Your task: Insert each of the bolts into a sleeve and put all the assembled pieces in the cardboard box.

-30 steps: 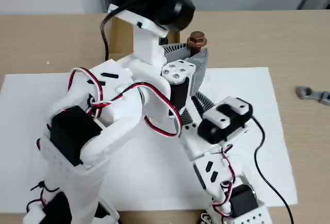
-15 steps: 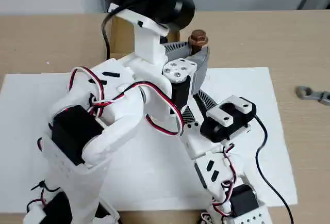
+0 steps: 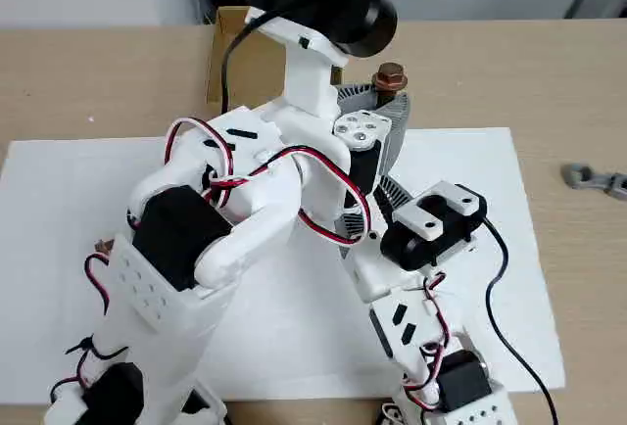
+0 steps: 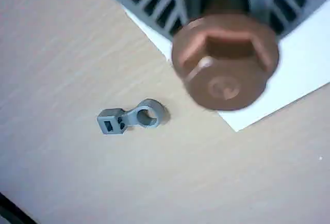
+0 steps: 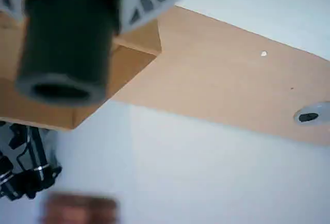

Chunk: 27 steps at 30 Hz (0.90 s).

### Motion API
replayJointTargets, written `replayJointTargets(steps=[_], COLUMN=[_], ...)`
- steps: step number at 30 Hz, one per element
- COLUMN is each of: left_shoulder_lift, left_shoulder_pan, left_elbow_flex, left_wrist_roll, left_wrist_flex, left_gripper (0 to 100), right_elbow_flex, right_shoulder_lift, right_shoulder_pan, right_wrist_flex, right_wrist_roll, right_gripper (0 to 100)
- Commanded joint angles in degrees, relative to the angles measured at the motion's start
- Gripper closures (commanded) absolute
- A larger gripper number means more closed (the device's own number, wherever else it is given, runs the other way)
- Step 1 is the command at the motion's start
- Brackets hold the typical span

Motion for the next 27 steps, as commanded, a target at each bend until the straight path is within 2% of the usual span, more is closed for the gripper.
replayJointTargets(steps=[1, 5, 10, 20, 27], left_shoulder_lift=[-1.67, -1.23, -1.67, -1.58, -1.67], left_shoulder_pan=[-2.02, -4.48, -4.31, -4.31, -4.40], left_elbow_flex=[-0.22, 0.31, 4.62, 5.41, 12.09], left_wrist_roll=[0.00, 0.00, 0.09, 0.09, 0.09], left_wrist_flex=[-2.20, -2.55, -5.19, -5.27, -8.62], left_gripper=[100, 100, 100, 100, 100], right_elbow_flex=[-0.70, -0.70, -0.70, -0.79, -0.79], right_shoulder_lift=[-0.66, -0.66, -0.66, -0.66, -0.66], right_shoulder_pan=[0.31, 0.31, 0.31, 0.31, 0.31], right_wrist_flex=[-1.19, -1.19, -1.19, -1.19, -1.19], right_wrist_roll=[-0.62, -0.62, -0.62, -0.62, -0.62], right_gripper=[99.2, 99.2, 99.2, 99.2, 99.2])
